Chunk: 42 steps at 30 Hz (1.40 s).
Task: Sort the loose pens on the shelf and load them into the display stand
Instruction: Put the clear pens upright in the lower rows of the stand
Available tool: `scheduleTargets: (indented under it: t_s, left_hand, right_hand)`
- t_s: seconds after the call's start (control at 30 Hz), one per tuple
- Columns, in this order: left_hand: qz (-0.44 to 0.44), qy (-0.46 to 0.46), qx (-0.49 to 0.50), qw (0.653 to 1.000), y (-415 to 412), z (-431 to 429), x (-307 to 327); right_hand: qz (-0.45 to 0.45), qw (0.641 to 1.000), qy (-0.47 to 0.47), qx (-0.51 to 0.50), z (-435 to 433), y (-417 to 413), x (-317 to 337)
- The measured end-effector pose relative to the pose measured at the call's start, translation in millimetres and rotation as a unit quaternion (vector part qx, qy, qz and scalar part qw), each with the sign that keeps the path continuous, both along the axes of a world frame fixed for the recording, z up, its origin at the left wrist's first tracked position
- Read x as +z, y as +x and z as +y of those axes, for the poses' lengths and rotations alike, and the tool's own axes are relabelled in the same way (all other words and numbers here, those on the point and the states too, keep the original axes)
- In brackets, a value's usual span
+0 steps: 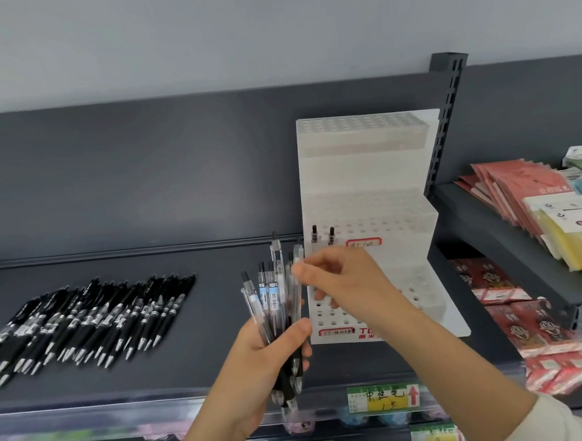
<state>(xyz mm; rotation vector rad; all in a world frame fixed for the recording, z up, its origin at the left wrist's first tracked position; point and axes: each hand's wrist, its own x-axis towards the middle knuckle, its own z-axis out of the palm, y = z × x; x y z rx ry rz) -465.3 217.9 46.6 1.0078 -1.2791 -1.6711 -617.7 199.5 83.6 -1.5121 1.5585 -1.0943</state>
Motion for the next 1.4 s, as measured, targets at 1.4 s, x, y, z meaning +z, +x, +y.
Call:
scheduleTargets:
  t_s: [1.4]
  left_hand:
    - [0.019,0.021,0.077,0.997,-0.4,-10.4,-3.3]
  right_hand:
    - [0.149,0.958,-0.119,-0.216,-6.4,-43.5,-10.5]
